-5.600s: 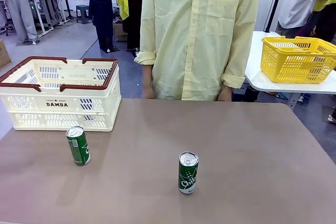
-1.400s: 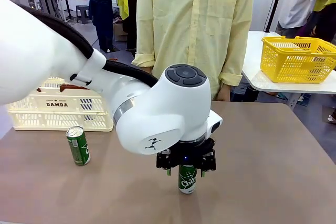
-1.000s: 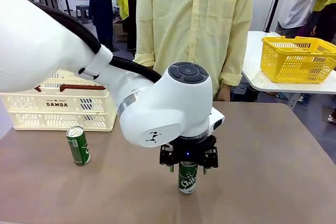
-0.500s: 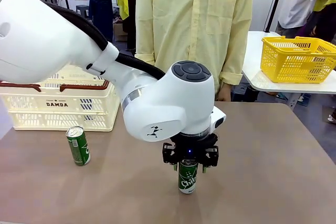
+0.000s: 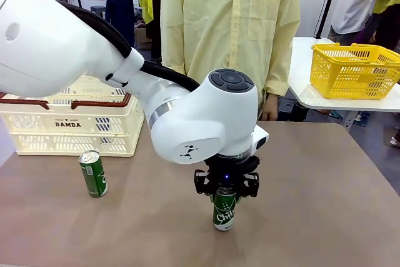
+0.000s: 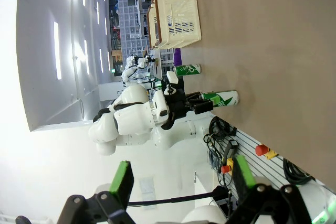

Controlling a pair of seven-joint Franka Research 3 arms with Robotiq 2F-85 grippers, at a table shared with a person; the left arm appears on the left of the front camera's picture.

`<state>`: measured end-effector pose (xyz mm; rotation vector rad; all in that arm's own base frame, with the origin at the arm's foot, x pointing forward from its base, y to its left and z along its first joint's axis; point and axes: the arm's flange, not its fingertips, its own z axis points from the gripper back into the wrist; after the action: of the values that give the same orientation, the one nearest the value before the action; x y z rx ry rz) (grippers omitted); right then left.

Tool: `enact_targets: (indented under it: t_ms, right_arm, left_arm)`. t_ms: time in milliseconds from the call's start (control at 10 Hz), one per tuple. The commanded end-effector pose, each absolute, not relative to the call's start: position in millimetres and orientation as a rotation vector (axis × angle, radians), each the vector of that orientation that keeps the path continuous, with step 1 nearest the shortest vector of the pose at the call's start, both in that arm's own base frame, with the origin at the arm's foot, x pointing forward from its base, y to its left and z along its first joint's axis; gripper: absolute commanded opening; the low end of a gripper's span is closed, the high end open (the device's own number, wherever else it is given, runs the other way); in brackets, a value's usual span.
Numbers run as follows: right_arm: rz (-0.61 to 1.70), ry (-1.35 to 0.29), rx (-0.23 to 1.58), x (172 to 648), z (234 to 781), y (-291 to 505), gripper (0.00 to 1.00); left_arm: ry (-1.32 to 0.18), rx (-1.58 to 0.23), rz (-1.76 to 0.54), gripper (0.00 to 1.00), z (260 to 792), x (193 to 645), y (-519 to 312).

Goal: Place the drinks into the Shopping basket.
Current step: Pick up one drink and place it into the Shopping basket.

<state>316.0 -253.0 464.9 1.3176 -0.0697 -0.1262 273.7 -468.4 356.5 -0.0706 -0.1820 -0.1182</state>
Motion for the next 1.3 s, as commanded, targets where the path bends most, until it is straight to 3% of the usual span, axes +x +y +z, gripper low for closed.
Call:
enact_targets:
  t_ms: [0,400,700,900,1200]
  right_arm:
    - [-0.132,-0.051,1.310,314,470,-253,1.00]
    - [-0.132,-0.051,1.310,314,470,-253,1.00]
    - [-0.132,-0.051,1.310,314,470,-253,1.00]
    - [-0.132,-0.051,1.310,314,470,-253,1.00]
    - [-0.132,-0.051,1.310,314,470,-253,1.00]
  left_arm:
    - [-0.171,-0.055,-0.094,0.00,346,276,-478]
    - [-0.254,-0.105,-0.088,0.00,421,285,-442]
    - [-0.231,-0.204,-0.131,0.00,530,353,-338]
    - [-0.345,-0.228,0.090,0.00,583,409,-241]
    - [-0.447,-0.172,0.452,0.00,601,447,-140]
